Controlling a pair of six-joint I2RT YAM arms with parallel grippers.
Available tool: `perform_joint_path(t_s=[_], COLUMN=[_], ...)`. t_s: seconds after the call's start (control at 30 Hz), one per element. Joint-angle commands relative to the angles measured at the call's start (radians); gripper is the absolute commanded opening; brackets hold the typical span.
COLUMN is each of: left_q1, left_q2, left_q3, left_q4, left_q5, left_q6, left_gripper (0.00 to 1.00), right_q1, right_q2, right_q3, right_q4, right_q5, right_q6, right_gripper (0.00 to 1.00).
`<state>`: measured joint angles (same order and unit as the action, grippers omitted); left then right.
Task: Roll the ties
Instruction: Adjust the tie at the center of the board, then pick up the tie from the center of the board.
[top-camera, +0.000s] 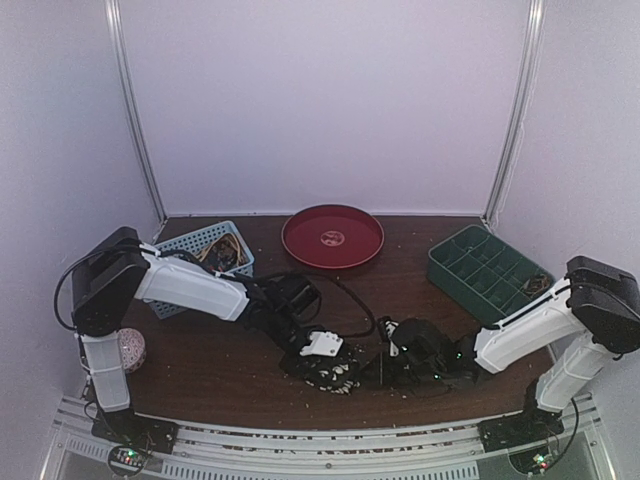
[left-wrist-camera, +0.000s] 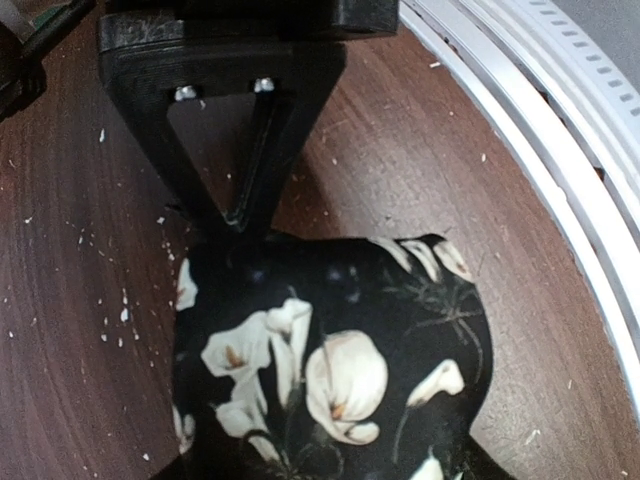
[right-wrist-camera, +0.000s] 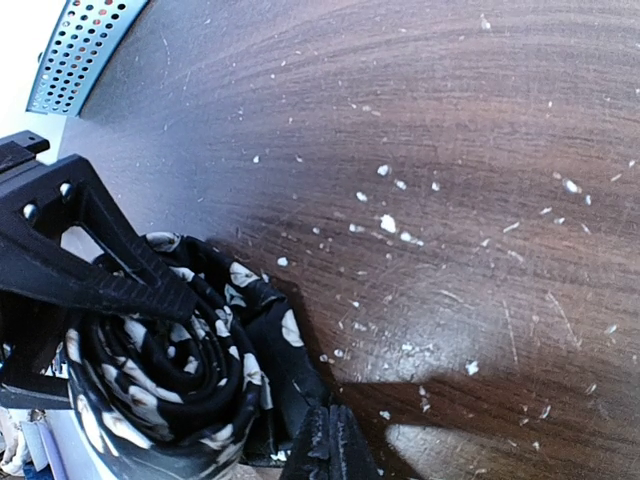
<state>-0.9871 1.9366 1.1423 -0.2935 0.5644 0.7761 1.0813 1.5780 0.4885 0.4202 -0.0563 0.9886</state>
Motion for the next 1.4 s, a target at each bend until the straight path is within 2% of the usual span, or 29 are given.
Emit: perform_joint_path(t_s=[0.0, 0.07, 0.17, 0.2, 0.23, 0.43, 0.53, 0.6, 0.67, 0.8, 0.9, 0.93, 0.97, 1.03, 1.07, 1.1, 1.23, 1.3, 1.37], left_q1=[0.007, 0.009, 0.014, 0.017, 0.019, 0.026, 0.028, 0.029, 0.032, 0.061, 0.066, 0.066, 0.067, 0.065, 0.064, 0.051, -0.071, -0.134, -0.186], left_q2=[-0.032, -0.038, -0.062, -0.074, -0.088, -0.179, -0.247, -0.307, -0.349, -0.360, -0.473, -0.510, -0.543, -0.593, -0.610, -0.625, -0.667, -0.692, -0.704], left_q3=[-0.006, 0.003, 0.013, 0.007, 0.002, -0.027, -0.055, -0.089, -0.085, 0.007, -0.143, -0.188, -0.230, -0.308, -0.352, -0.391, -0.506, -0.577, -0.656], left_q4=[0.004, -0.004, -0.003, 0.010, 0.018, 0.026, 0.048, 0.126, 0.174, 0.062, 0.211, 0.257, 0.287, 0.325, 0.354, 0.384, 0.375, 0.445, 0.577], left_q5=[0.001, -0.002, 0.003, 0.000, 0.000, -0.003, -0.040, -0.130, -0.258, -0.537, -0.529, -0.539, -0.536, -0.535, -0.516, -0.526, -0.721, -0.786, -0.812], left_q6=[-0.002, -0.004, -0.027, -0.040, -0.051, -0.072, -0.126, -0.254, -0.463, -0.772, -0.943, -1.009, -1.064, -1.199, -1.270, -1.333, -1.622, -1.755, -1.834], left_gripper=[0.65, 0.69, 0.74, 0.80, 0.97, 0.98, 0.98, 0.98, 0.98, 0.98, 0.98, 0.96, 0.89, 0.67, 0.60, 0.58, 0.60, 0.69, 0.71], right_q1=[-0.009, -0.008, -0.016, -0.018, -0.020, -0.020, -0.042, -0.065, -0.076, -0.097, -0.100, -0.101, -0.101, -0.102, -0.102, -0.103, -0.107, -0.109, -0.109], right_q2=[-0.027, -0.065, -0.112, -0.126, -0.138, -0.222, -0.246, -0.259, -0.275, -0.272, -0.235, -0.218, -0.200, -0.153, -0.127, -0.102, -0.025, 0.009, 0.025], right_q3=[-0.014, -0.012, -0.007, -0.002, 0.004, 0.026, 0.050, 0.082, 0.109, 0.137, 0.167, 0.178, 0.185, 0.209, 0.223, 0.238, 0.267, 0.266, 0.262], right_q4=[-0.121, -0.155, -0.193, -0.204, -0.214, -0.237, -0.225, -0.247, -0.263, -0.256, -0.249, -0.246, -0.246, -0.252, -0.261, -0.265, -0.277, -0.269, -0.266], right_q5=[0.050, 0.081, 0.118, 0.123, 0.124, 0.132, 0.073, 0.016, -0.005, -0.095, -0.166, -0.191, -0.213, -0.245, -0.259, -0.279, -0.276, -0.288, -0.306], right_q6=[-0.032, -0.037, -0.048, -0.052, -0.055, -0.093, -0.168, -0.236, -0.302, -0.380, -0.426, -0.442, -0.452, -0.477, -0.485, -0.495, -0.513, -0.513, -0.505], right_gripper=[0.00, 0.01, 0.08, 0.10, 0.12, 0.28, 0.35, 0.39, 0.45, 0.56, 0.64, 0.67, 0.68, 0.68, 0.68, 0.68, 0.61, 0.56, 0.50])
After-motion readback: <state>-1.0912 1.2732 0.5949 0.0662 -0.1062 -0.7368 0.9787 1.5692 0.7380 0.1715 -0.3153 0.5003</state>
